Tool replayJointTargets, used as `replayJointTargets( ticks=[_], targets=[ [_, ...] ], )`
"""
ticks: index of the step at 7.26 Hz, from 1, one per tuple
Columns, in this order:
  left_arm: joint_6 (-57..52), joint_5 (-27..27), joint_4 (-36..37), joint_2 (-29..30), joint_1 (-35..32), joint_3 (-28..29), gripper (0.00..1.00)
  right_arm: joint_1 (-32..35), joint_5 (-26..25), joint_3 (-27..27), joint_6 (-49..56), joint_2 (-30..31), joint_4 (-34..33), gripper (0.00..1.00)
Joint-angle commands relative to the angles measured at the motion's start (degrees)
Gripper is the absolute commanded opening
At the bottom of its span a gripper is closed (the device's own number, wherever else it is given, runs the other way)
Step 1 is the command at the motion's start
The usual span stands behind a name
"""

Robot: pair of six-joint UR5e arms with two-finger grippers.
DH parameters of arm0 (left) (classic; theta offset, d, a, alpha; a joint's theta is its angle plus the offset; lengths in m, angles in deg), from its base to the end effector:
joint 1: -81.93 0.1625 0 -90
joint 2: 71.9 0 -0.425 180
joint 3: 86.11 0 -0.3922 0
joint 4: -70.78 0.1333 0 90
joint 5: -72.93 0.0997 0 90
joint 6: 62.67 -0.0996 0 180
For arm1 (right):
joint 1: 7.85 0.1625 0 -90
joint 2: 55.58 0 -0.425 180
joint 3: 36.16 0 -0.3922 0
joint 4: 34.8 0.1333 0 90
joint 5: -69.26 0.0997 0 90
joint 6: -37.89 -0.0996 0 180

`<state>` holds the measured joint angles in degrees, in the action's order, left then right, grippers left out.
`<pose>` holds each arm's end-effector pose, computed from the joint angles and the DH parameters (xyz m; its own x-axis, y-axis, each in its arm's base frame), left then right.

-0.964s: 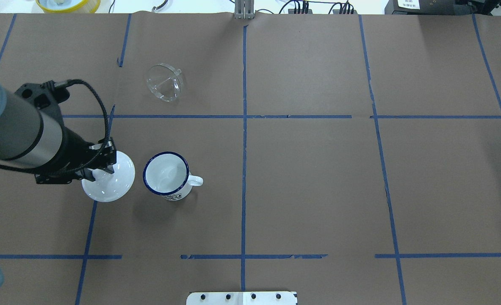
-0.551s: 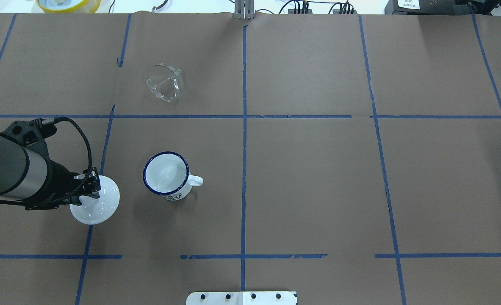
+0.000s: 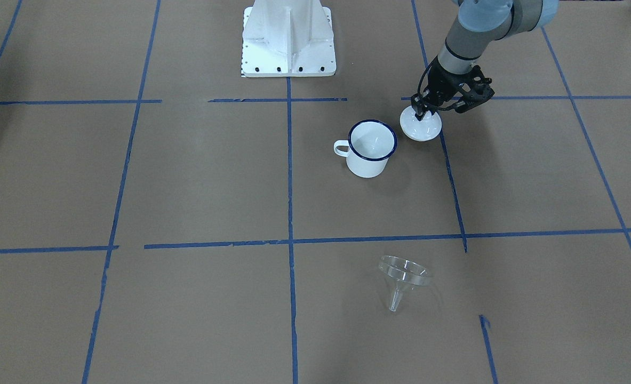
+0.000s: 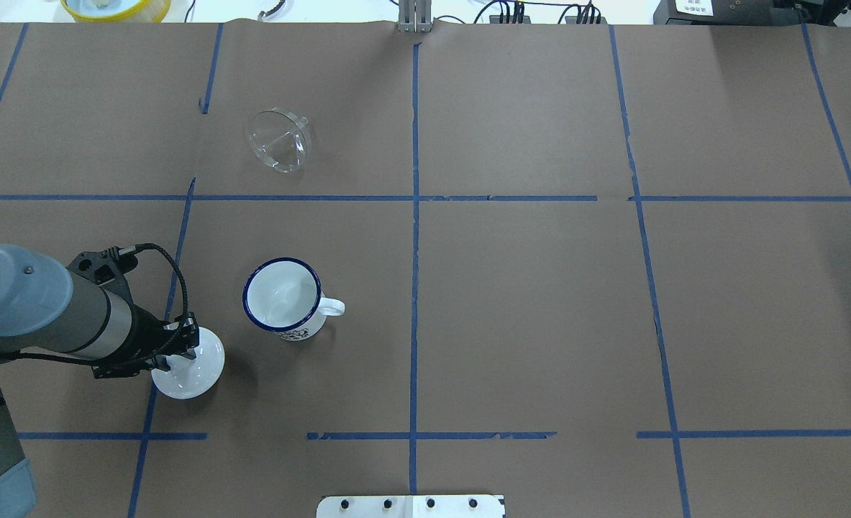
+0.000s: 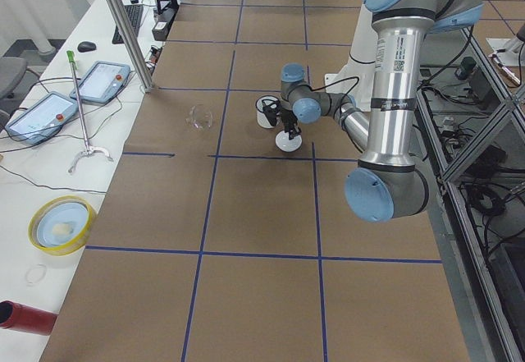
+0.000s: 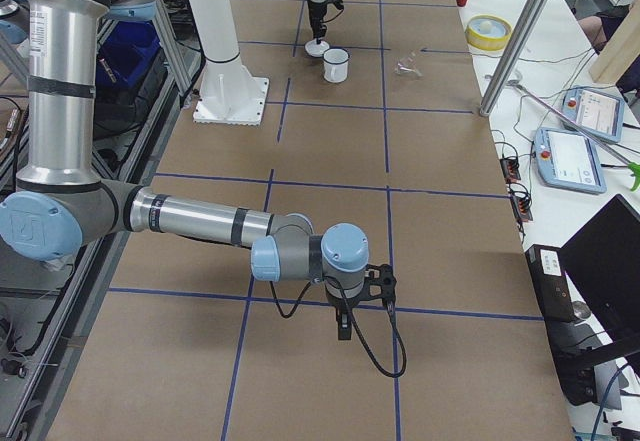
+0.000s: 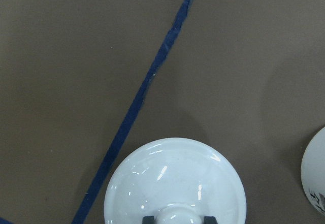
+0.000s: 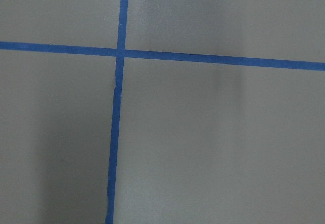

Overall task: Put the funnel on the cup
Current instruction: 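Lift the lid off the mug and lower it beside the mug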

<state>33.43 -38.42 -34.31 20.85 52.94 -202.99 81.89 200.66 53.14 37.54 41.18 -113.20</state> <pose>0.3881 -0.3260 0.3889 0.5938 -0.4422 -0.6722 0.2921 0.8969 -0.3320 0.0654 -0.4440 0.7028 0.7499 -0.0451 0.6600 -0.0001 0.9977 0.0682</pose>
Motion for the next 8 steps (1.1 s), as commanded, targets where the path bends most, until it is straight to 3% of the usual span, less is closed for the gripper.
replayJointTargets(
  ticks=[1, 3, 5, 6, 7, 8],
  targets=[
    [-0.30, -0.10, -2.93, 0.16, 0.07, 2.18, 0.99, 0.00, 0.00, -0.09, 0.00, 0.00, 0.00, 1.00],
    [-0.39, -0.53, -1.88, -0.63, -0.27, -0.34, 1.00, 0.00, 0.00, 0.00, 0.00, 0.00, 0.00, 1.00],
    [-0.21, -0.72, 0.23, -10.95, -3.67, -13.58, 1.00, 0.00, 0.00, 0.00, 0.00, 0.00, 0.00, 1.00],
    [1.53, -0.72, 0.24, -8.66, -7.97, -12.77, 1.00, 0.00, 0.00, -0.09, 0.00, 0.00, 0.00, 1.00],
    [9.81, -0.37, 0.06, 0.24, -8.62, -7.45, 1.00, 0.00, 0.00, -0.09, 0.00, 0.00, 0.00, 1.00],
    [15.98, 0.42, -0.37, 11.73, -11.58, 2.52, 1.00, 0.00, 0.00, 0.00, 0.00, 0.00, 0.00, 1.00]
  ],
)
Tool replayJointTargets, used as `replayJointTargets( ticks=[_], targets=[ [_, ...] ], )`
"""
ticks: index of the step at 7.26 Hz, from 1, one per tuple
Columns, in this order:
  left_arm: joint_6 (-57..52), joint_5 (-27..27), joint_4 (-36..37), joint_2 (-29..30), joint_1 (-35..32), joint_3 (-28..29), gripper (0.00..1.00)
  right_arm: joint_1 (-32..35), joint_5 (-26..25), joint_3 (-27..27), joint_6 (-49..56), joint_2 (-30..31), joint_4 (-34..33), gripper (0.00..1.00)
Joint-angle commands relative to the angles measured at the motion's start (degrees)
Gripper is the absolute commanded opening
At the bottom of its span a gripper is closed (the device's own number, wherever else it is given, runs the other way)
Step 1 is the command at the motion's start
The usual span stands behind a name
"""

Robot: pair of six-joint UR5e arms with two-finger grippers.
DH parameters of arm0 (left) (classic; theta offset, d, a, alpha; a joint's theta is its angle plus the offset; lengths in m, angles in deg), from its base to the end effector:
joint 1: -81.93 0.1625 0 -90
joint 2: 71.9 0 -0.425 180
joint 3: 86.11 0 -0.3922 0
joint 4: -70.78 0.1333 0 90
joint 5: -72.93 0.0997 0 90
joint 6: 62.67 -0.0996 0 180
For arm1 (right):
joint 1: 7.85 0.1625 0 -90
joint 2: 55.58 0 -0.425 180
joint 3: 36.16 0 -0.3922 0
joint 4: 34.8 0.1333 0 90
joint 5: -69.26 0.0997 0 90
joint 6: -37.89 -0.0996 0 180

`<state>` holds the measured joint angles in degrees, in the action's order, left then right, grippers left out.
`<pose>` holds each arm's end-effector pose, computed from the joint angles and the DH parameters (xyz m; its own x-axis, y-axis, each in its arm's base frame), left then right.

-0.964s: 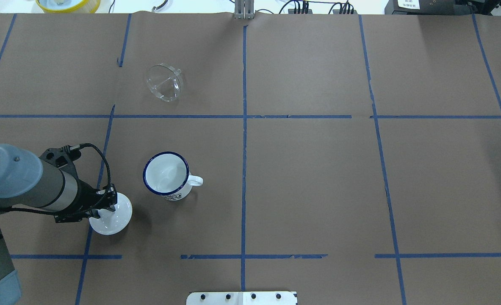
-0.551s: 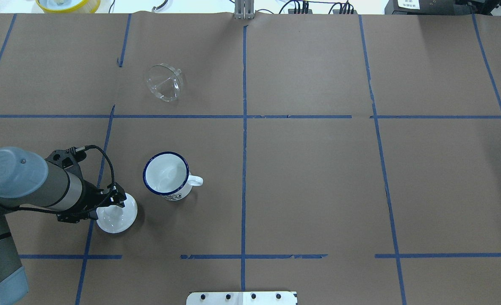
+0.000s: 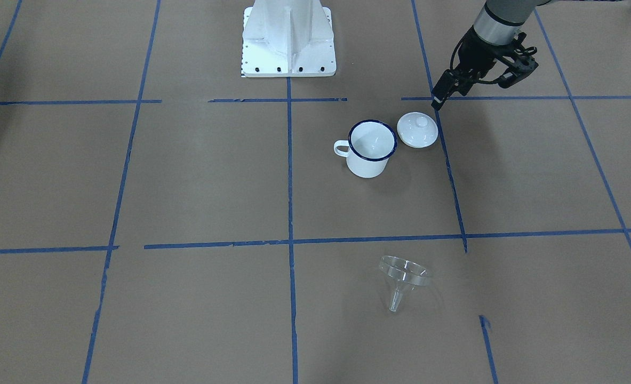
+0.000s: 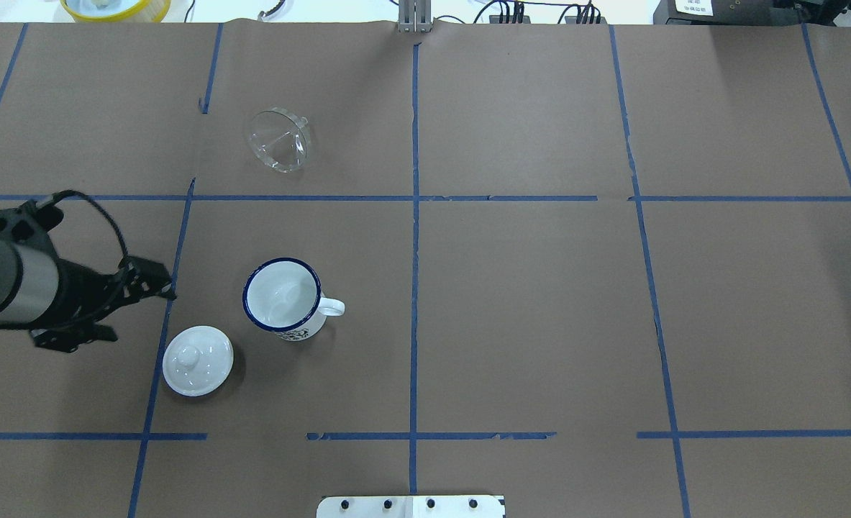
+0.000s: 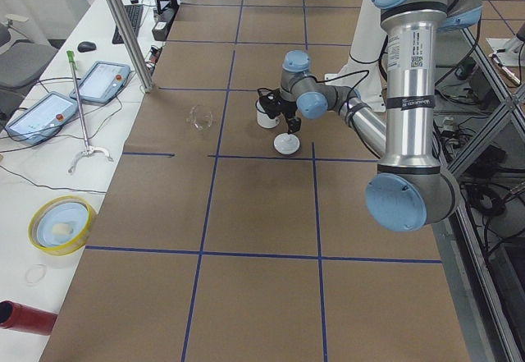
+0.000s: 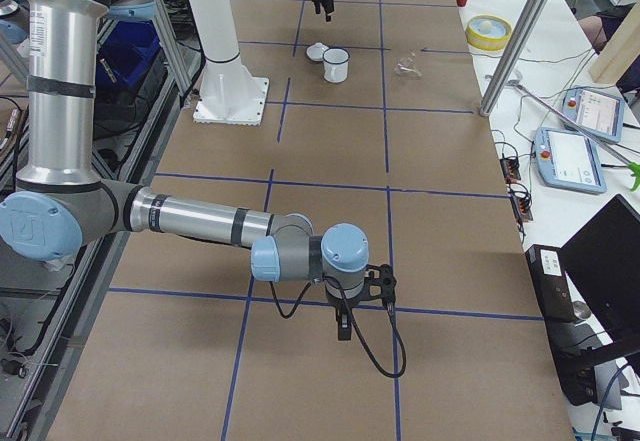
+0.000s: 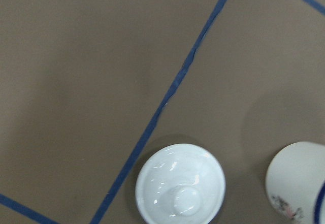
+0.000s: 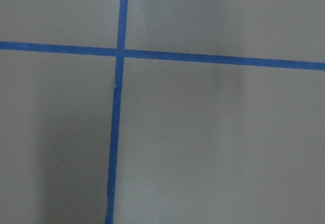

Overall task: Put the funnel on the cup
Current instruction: 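Move the left gripper to the clear glass funnel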

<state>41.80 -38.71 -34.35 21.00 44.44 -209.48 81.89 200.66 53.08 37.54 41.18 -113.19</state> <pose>0.3159 -0.3641 0.3348 0.3951 -0.5958 -0.6992 0.4500 0.7891 -0.4181 0.0654 -0.4439 0.7033 0.7499 -0.0445 0.6601 -0.0001 0.9977 0.0673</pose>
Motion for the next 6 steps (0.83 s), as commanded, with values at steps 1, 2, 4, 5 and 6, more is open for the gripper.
replayJointTargets(
  ticks=[1, 2, 4, 5, 6],
  targets=[
    [13.16, 4.72, -2.86, 19.79, -3.63, 17.99, 1.00, 0.00, 0.00, 0.06, 0.00, 0.00, 0.00, 1.00],
    [19.31, 8.33, -12.20, 20.13, -3.72, 20.95, 1.00, 0.00, 0.00, 0.06, 0.00, 0.00, 0.00, 1.00],
    [29.95, 19.48, -33.90, 20.57, -3.38, 34.18, 1.00, 0.00, 0.00, 0.06, 0.00, 0.00, 0.00, 1.00],
    [30.09, 20.05, -39.22, 20.49, -3.20, 38.43, 1.00, 0.00, 0.00, 0.06, 0.00, 0.00, 0.00, 1.00],
    [31.05, 20.84, -39.54, 21.01, -2.94, 39.34, 1.00, 0.00, 0.00, 0.06, 0.00, 0.00, 0.00, 1.00]
  ],
)
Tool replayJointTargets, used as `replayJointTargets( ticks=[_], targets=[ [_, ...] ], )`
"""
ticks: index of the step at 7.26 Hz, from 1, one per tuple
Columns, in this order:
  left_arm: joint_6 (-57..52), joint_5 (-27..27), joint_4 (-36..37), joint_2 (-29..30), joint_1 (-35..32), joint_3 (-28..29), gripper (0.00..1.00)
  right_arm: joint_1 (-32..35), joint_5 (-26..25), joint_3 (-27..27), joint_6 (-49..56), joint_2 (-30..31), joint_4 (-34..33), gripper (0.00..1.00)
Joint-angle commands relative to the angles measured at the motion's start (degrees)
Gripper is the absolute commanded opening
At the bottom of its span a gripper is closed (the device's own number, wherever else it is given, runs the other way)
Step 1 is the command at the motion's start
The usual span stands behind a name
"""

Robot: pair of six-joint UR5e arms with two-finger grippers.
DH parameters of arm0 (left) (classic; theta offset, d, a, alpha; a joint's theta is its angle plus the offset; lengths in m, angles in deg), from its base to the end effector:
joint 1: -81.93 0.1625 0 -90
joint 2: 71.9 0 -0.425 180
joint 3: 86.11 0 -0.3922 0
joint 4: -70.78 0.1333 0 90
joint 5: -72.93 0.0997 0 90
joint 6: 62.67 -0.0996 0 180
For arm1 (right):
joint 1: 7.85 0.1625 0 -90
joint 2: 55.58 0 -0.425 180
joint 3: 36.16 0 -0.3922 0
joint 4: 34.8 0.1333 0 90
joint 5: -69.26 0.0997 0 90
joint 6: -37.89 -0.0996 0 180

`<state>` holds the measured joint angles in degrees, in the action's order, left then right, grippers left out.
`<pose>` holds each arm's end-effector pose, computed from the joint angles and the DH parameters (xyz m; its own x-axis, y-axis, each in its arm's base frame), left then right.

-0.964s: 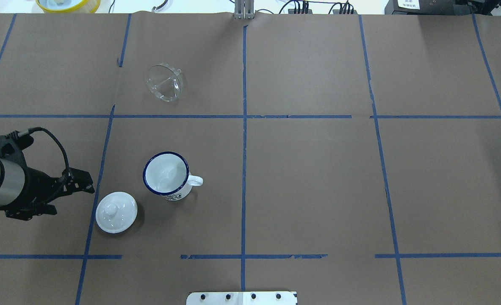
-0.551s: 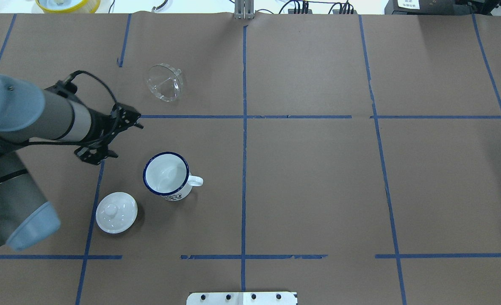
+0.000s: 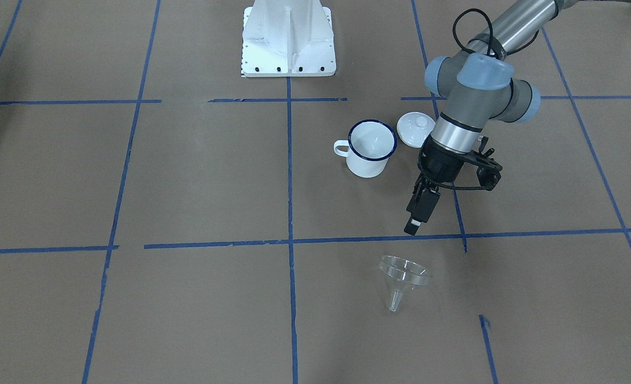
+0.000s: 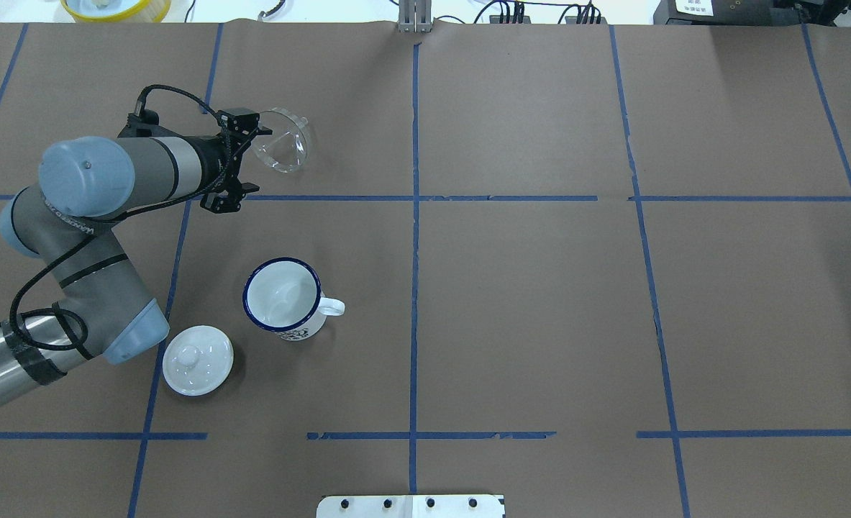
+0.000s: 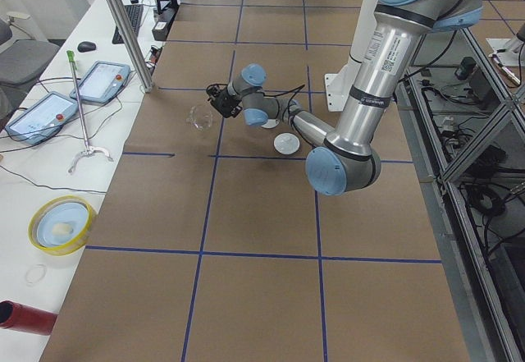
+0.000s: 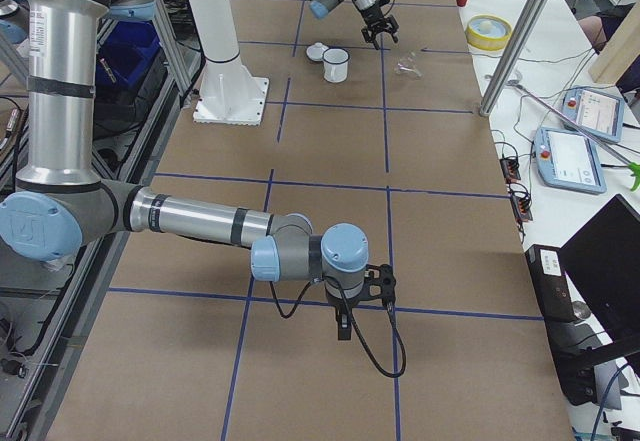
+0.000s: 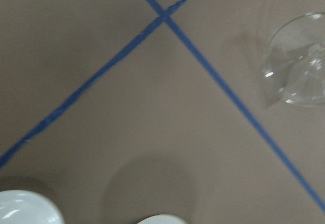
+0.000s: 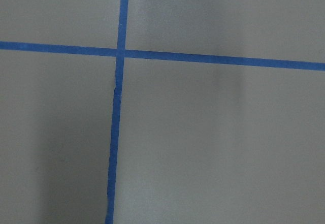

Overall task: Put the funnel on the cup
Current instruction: 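Move the left gripper to the clear glass funnel, then grasp the glass funnel's rim with the left gripper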

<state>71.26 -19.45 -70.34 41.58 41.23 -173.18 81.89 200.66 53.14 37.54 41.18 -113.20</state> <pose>0.4180 -0.5299 0.3513 -0.2596 -0.6911 -0.6746 0.6131 0.4218 -0.6680 0.0654 -0.4440 0.7028 0.7499 -0.0451 0.6600 -0.0001 0.9977 0.0682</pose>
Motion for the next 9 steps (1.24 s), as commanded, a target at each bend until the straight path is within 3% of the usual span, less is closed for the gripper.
replayJointTargets(
  ticks=[1, 2, 3, 6, 7, 8, 9],
  targets=[
    [3.86, 4.72, -4.07, 2.52, 0.27, 5.31, 1.00, 0.00, 0.00, 0.00, 0.00, 0.00, 0.00, 1.00],
    [8.58, 7.71, -9.12, 4.45, 0.19, 9.33, 0.98, 0.00, 0.00, 0.00, 0.00, 0.00, 0.00, 1.00],
    [8.54, 8.09, -10.04, 4.73, 0.19, 11.29, 0.98, 0.00, 0.00, 0.00, 0.00, 0.00, 0.00, 1.00],
    [8.54, 8.09, -10.23, 9.56, -0.60, 18.59, 0.85, 0.00, 0.00, 0.00, 0.00, 0.00, 0.00, 1.00],
    [8.63, 8.00, -10.23, 10.70, -1.21, 19.30, 0.71, 0.00, 0.00, 0.00, 0.00, 0.00, 0.00, 1.00],
    [8.54, 7.92, -10.14, 10.88, -1.22, 19.30, 0.25, 0.00, 0.00, 0.00, 0.00, 0.00, 0.00, 1.00],
    [6.89, 7.74, -9.79, 11.23, -1.22, 19.13, 0.00, 0.00, 0.00, 0.00, 0.00, 0.00, 0.00, 1.00]
  ],
)
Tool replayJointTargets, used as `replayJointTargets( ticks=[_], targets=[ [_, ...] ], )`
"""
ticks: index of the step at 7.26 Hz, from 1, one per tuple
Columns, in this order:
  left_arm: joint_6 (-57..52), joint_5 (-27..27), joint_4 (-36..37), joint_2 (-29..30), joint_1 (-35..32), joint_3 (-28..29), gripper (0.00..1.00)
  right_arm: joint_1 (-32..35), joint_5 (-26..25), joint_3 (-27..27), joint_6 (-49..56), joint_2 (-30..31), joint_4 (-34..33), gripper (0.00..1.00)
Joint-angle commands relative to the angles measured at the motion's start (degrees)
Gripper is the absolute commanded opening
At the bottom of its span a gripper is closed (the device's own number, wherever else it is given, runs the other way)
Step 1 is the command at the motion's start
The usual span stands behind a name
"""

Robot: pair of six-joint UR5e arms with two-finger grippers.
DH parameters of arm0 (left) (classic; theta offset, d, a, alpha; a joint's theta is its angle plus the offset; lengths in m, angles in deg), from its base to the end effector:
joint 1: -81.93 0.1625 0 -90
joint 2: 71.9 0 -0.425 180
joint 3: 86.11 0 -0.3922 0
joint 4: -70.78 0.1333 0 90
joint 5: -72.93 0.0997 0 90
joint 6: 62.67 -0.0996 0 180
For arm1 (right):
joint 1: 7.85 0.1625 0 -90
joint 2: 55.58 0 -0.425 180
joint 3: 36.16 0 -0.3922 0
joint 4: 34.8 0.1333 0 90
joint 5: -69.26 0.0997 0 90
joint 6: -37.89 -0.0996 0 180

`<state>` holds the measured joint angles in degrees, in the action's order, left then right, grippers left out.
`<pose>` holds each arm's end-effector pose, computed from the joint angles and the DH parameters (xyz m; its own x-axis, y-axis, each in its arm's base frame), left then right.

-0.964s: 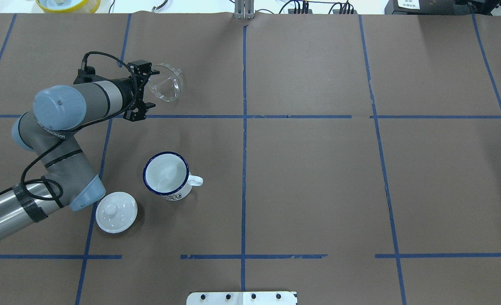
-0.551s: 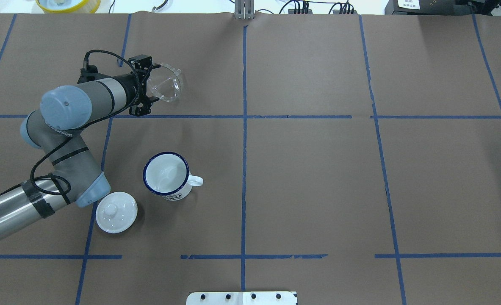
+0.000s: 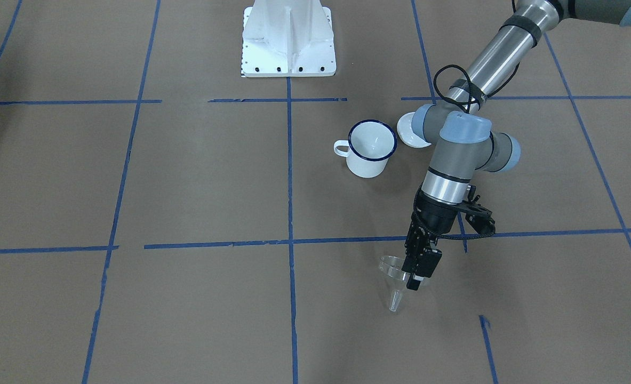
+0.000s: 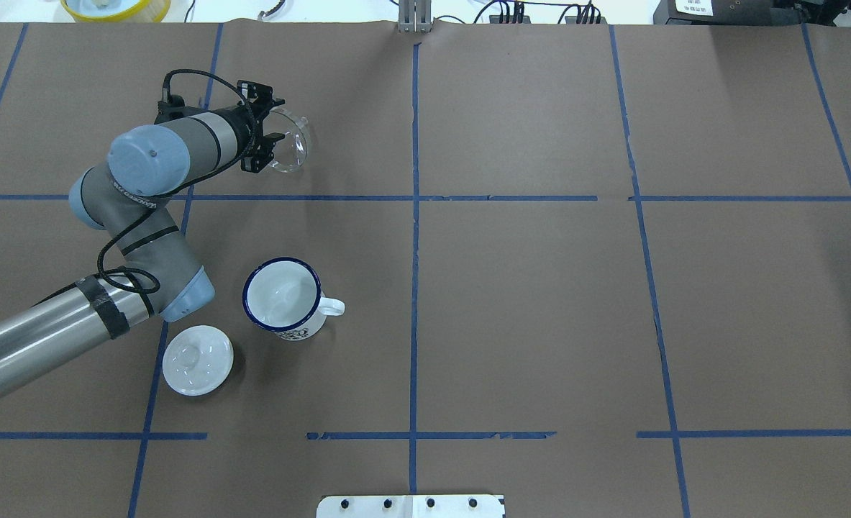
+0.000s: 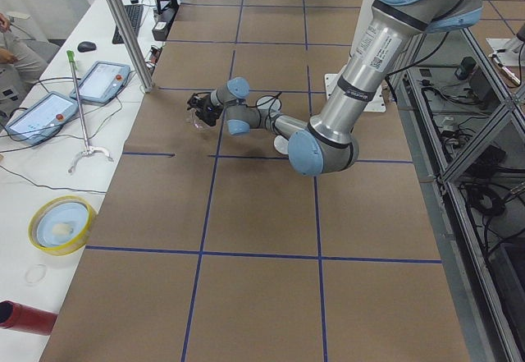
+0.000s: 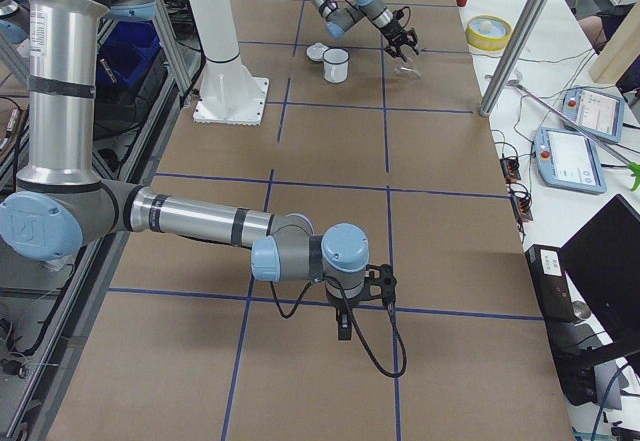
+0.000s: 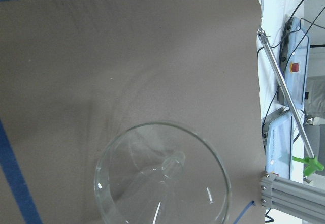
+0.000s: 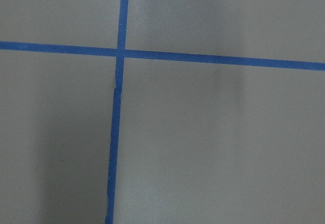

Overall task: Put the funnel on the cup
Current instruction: 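Grasp the glass funnel's rim with the left gripper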

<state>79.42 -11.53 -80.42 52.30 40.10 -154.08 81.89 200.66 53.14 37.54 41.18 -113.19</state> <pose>0.4604 -0.6039 0.3642 -0.4471 -0.6537 -0.6105 0.6185 0.2672 -0.7390 0.0654 -0.4440 0.7028 0.7499 -0.0452 0.6600 -0.0001 0.9977 0.0683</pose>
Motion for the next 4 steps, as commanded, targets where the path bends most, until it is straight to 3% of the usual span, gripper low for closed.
replayJointTargets(
  ticks=[1, 2, 4],
  targets=[
    [-5.55, -1.39, 1.25, 1.83, -0.79, -0.41, 0.00, 0.00, 0.00, 0.00, 0.00, 0.00, 0.00, 1.00],
    [-6.64, -7.85, 7.35, 2.01, -3.23, -4.07, 0.00, 0.00, 0.00, 0.00, 0.00, 0.00, 0.00, 1.00],
    [-8.93, -10.63, 24.56, 2.36, -3.52, -15.56, 0.00, 0.00, -0.09, 0.00, 0.00, 0.00, 0.00, 1.00]
  ],
)
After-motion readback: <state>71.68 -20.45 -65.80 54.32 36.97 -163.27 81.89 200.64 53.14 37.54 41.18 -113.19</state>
